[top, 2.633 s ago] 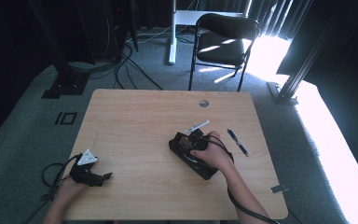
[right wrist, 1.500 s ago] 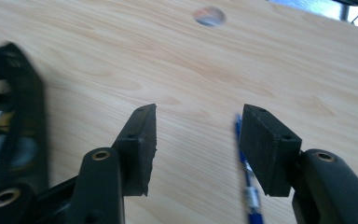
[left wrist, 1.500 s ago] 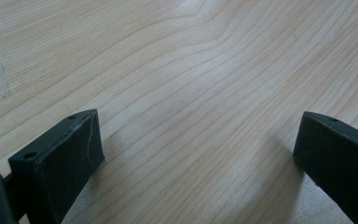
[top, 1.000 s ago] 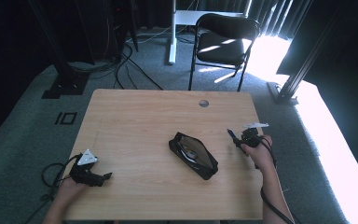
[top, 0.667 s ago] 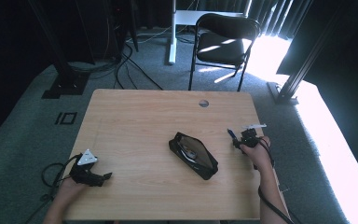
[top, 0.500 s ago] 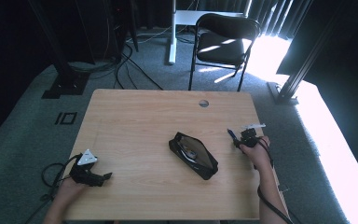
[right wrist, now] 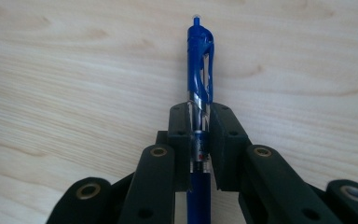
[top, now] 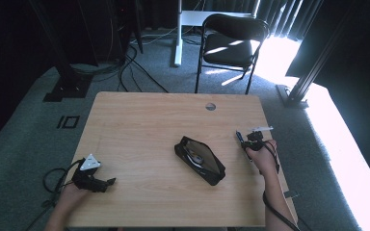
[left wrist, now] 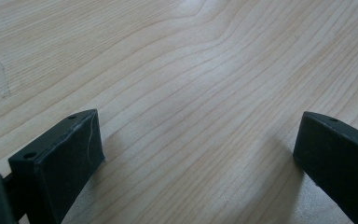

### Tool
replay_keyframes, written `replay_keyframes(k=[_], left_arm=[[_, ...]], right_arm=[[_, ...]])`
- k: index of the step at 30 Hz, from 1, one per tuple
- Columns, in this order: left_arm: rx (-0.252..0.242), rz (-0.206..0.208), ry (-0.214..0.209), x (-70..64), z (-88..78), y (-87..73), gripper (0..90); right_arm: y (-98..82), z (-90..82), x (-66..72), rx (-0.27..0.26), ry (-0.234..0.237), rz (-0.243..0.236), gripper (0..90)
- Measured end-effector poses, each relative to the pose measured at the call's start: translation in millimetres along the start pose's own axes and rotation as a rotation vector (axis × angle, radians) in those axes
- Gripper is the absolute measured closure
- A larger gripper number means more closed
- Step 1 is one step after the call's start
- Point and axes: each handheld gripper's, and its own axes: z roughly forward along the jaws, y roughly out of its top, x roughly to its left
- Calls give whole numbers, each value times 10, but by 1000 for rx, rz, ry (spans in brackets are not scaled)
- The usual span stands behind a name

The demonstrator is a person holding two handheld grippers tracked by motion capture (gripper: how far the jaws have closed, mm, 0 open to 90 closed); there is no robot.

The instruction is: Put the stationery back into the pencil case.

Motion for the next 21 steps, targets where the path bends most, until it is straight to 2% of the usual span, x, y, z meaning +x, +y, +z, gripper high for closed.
replay_keyframes(k=[5, 6, 9, 11, 18, 21], left_arm=[[0, 0, 0, 0, 0, 0, 16], [0, 0, 0, 0, 0, 0, 16], [0, 0, 0, 0, 0, 0, 16], [0, 0, 0, 0, 0, 0, 15], [0, 0, 0, 0, 0, 0, 15], [0, 0, 0, 0, 0, 0, 16]], right_arm=[[85, -169, 45, -36, 47, -4, 792], [102, -201, 68, -21, 62, -2, 792], [142, -282, 132, -35, 94, -15, 792], [164, -334, 188, -56, 122, -18, 792], [251, -500, 435, -82, 193, -80, 792], [284, -558, 538, -87, 209, -92, 792]])
